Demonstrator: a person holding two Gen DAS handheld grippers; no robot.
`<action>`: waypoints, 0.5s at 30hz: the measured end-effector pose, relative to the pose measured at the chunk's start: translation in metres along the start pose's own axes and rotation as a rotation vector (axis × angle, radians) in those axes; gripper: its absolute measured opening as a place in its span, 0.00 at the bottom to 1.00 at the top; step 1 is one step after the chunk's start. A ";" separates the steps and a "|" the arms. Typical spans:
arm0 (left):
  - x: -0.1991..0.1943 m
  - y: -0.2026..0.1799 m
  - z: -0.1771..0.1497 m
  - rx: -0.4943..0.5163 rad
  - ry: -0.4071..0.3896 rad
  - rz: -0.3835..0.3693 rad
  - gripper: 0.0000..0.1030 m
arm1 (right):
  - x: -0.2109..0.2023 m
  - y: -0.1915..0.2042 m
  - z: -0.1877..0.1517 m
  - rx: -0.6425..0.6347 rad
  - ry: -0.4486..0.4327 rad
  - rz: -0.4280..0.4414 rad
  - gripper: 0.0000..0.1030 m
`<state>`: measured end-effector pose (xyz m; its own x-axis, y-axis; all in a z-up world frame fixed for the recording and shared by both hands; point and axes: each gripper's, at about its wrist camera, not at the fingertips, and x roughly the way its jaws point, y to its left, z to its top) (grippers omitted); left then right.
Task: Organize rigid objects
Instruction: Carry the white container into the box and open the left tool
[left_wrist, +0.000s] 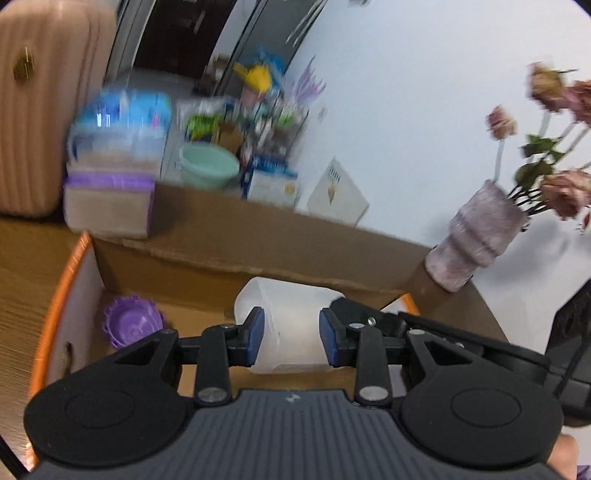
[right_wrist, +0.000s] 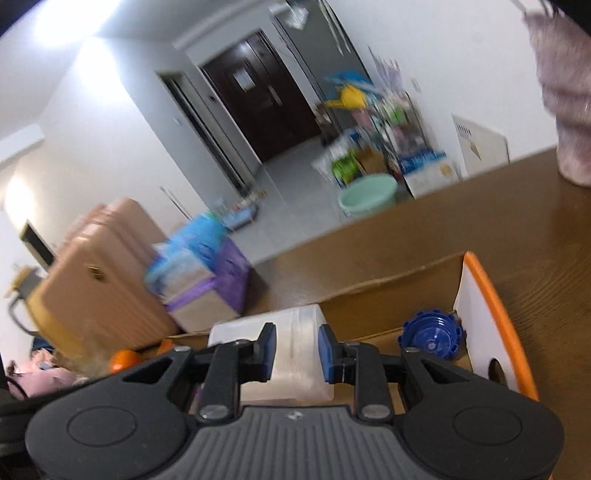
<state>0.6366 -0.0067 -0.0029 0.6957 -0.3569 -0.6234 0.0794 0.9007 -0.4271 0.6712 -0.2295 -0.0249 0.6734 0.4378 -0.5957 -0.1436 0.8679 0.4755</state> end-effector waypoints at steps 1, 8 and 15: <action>0.007 0.005 0.000 -0.010 0.019 0.002 0.29 | 0.009 -0.002 0.000 -0.007 0.018 -0.012 0.23; 0.043 0.025 -0.002 -0.042 0.101 0.064 0.29 | 0.043 -0.006 -0.005 -0.010 0.092 -0.043 0.22; 0.029 0.025 0.007 -0.074 0.097 0.069 0.29 | 0.026 -0.002 -0.004 -0.022 0.078 -0.056 0.23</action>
<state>0.6641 0.0075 -0.0270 0.6254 -0.3204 -0.7115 -0.0218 0.9043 -0.4263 0.6860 -0.2192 -0.0435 0.6225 0.4046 -0.6700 -0.1238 0.8961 0.4261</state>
